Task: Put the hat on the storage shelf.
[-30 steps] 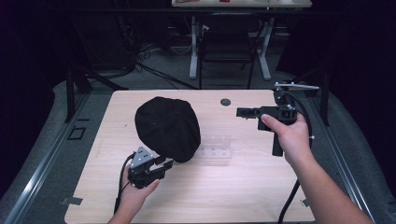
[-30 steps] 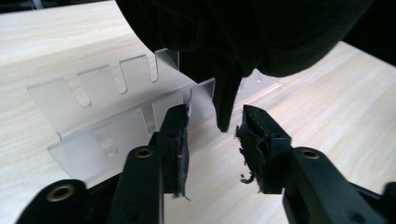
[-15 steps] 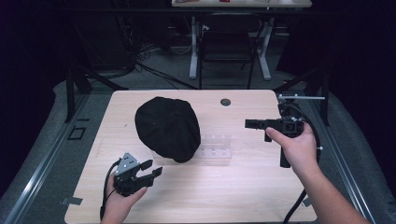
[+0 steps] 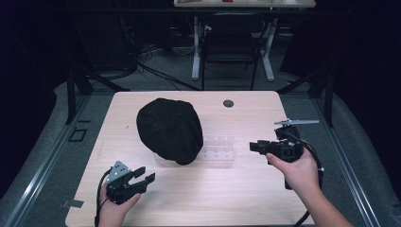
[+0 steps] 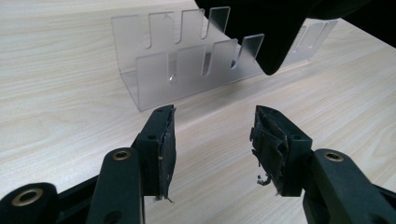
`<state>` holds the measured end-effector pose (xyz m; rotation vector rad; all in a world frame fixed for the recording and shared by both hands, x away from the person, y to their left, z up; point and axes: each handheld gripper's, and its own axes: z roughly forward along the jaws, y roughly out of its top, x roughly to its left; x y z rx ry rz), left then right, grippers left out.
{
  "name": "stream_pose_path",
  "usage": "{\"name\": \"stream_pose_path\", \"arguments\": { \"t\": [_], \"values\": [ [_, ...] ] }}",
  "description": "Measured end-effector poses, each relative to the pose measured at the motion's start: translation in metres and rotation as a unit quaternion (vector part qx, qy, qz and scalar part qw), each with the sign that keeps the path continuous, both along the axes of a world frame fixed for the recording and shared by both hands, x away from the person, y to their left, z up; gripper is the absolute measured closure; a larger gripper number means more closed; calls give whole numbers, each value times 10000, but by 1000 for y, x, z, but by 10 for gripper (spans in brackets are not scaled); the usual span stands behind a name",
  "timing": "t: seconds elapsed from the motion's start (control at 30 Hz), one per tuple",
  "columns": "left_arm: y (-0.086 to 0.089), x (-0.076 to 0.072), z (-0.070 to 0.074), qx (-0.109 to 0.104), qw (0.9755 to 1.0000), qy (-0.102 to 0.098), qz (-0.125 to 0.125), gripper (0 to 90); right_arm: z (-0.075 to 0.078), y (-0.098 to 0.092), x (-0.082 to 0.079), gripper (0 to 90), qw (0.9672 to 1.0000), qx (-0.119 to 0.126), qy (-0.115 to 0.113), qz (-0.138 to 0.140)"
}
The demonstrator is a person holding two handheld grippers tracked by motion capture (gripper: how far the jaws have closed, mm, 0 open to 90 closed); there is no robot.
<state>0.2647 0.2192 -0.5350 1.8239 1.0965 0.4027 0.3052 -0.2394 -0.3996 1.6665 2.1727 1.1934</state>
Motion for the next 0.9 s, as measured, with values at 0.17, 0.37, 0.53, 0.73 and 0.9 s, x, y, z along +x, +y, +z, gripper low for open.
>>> {"name": "stream_pose_path", "arguments": {
  "t": [0.17, 0.37, 0.53, 0.73, 0.9],
  "values": [
    [1, 1, -4, 2, 10000, 47, 33, 493, -21, -2, -8, 597, 9999, -101, -67, -10],
    [2, 1, -7, 15, 10000, 69, 51, 493, -49, -8, -19, 595, 9999, -40, -88, -91],
    [1, 1, -9, 42, 10000, 81, 39, 493, -70, -10, -28, 583, 9994, -208, -234, -133],
    [-1, 1, -11, 80, 9999, 79, 12, 493, -88, -11, -36, 563, 9986, -270, -422, -178],
    [-2, 1, -12, 123, 9999, 54, -22, 493, -101, -12, -41, 524, 9975, -340, -584, -208]
  ]
}}
